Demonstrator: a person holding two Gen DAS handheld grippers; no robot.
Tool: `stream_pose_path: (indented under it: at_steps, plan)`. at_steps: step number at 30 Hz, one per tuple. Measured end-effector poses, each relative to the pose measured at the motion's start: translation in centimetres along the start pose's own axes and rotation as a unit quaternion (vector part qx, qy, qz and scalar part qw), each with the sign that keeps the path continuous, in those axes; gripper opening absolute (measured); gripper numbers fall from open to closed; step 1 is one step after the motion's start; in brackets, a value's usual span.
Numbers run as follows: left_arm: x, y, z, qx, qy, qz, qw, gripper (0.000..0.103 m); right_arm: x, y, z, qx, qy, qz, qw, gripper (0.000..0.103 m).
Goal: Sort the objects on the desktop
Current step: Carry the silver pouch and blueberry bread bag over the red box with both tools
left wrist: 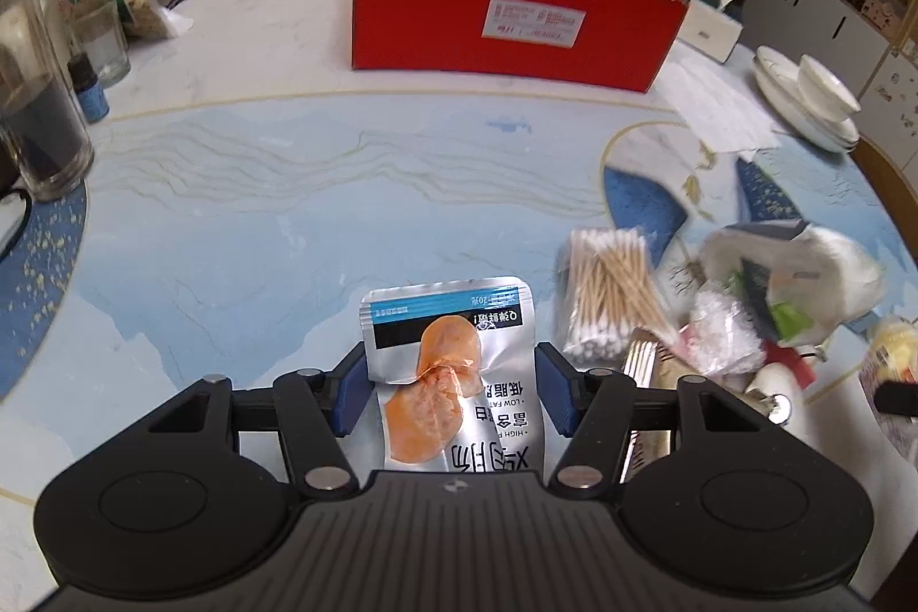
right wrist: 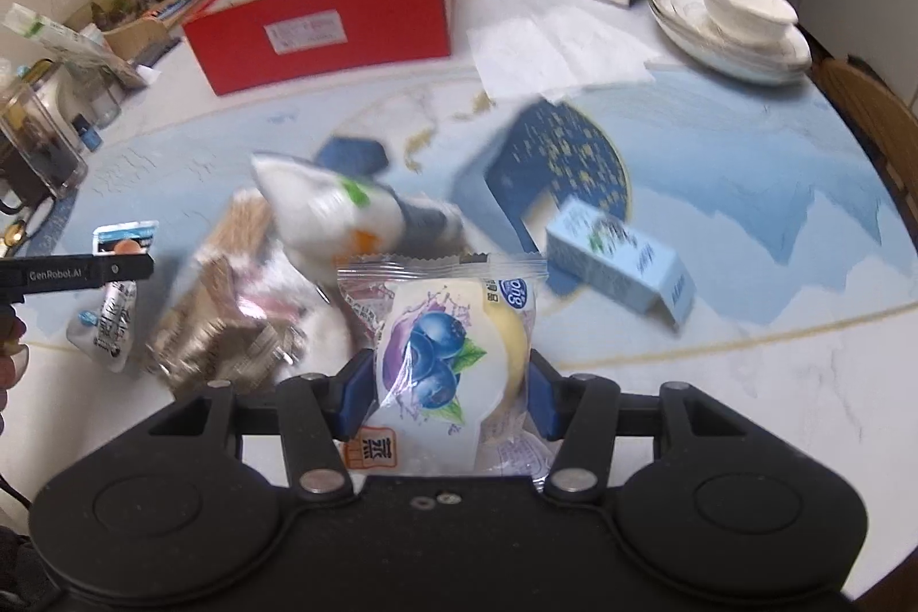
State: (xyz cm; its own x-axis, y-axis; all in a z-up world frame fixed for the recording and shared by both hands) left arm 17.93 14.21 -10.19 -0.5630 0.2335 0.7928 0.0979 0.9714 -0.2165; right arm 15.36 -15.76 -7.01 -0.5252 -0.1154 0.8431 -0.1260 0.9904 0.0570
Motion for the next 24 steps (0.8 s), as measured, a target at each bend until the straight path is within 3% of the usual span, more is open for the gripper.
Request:
stream_pose_path:
  at_steps: [8, 24]
  plan:
    - [2.3, -0.1, -2.3, -0.02, -0.017, -0.001, 0.9996, 0.059, 1.7, 1.9, -4.1, 0.014, -0.04, -0.014, 0.999, 0.052]
    - [4.1, -2.1, -7.8, -0.032, -0.051, 0.003, 0.9982, 0.059, 3.3, 2.5, -11.8, 0.087, -0.07, -0.071, 0.991, 0.052]
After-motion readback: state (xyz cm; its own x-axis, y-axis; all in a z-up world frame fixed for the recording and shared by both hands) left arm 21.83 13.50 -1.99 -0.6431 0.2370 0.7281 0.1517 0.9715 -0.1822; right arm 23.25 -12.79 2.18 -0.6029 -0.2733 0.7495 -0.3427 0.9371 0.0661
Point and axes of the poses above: each gripper's, at about its wrist camera, not at the fingertips, and x roughly against the way its jaws point, y to its left, z to its underside, the point moved 3 cm from there along -x, roughly the way its jaws point, and after that the axes turned 6 degrees about z, right-handed, at the moved point
